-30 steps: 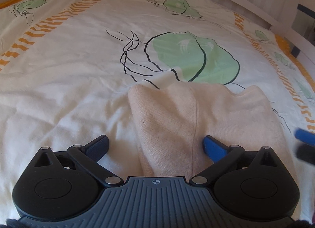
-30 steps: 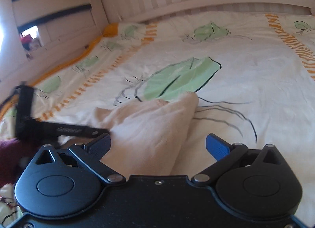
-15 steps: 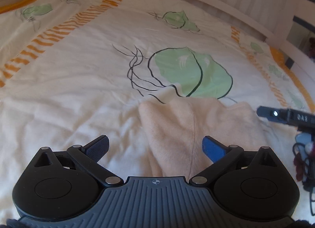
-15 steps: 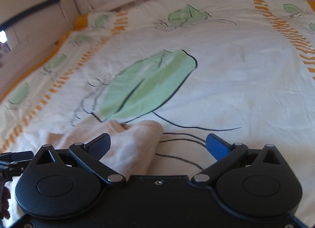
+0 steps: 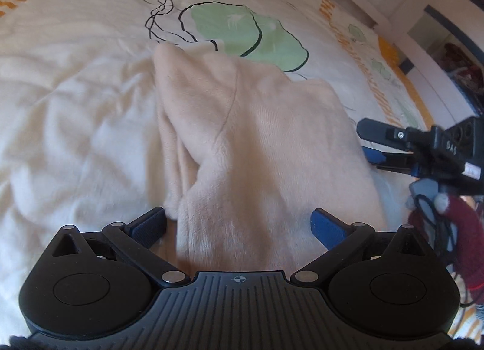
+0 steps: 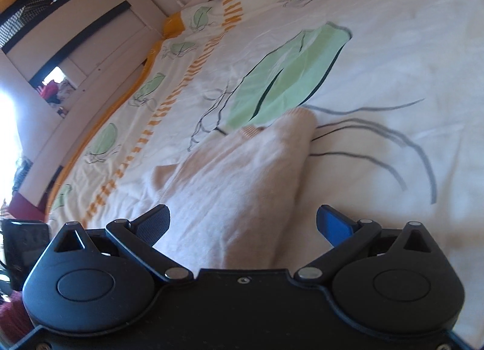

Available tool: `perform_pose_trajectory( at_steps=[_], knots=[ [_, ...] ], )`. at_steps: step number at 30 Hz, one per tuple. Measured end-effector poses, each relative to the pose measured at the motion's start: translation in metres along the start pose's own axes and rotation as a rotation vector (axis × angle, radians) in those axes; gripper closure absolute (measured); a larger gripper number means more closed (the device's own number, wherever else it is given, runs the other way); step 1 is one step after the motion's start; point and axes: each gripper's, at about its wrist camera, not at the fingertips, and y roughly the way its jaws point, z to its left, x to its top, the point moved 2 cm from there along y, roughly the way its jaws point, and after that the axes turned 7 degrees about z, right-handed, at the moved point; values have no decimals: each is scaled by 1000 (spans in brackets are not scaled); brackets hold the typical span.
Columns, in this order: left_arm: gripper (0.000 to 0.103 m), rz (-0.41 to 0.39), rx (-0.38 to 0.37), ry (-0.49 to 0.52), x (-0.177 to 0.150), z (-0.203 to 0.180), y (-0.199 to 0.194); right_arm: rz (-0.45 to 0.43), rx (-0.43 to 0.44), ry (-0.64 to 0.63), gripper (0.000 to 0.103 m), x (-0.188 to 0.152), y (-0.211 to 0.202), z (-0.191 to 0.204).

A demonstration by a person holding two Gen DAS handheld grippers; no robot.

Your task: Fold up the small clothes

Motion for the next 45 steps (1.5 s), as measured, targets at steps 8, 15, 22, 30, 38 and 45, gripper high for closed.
perform_pose_trajectory(
  at_steps=[8, 15, 22, 30, 38, 45],
  knots=[
    [1, 2, -87, -42, 21, 5, 15, 20, 139, 53, 0, 12, 27, -7],
    [20, -5, -106, -39, 22, -1, 14, 36, 165, 104, 1, 16, 34, -6],
    [72, -14, -134, -88, 16, 4, -3, 35, 80, 124, 55, 3, 18, -7],
    [72, 51, -258, -76, -18, -41, -9, 19, 18, 134, 56, -43, -47, 8],
    [71, 112, -312, -17, -77, -94, -9, 45, -36, 181, 54, -108, -115, 1],
    [32, 1, -60, 114, -106, -101, -18, -61, -265, 174, 25, -134, -139, -12]
  ],
)
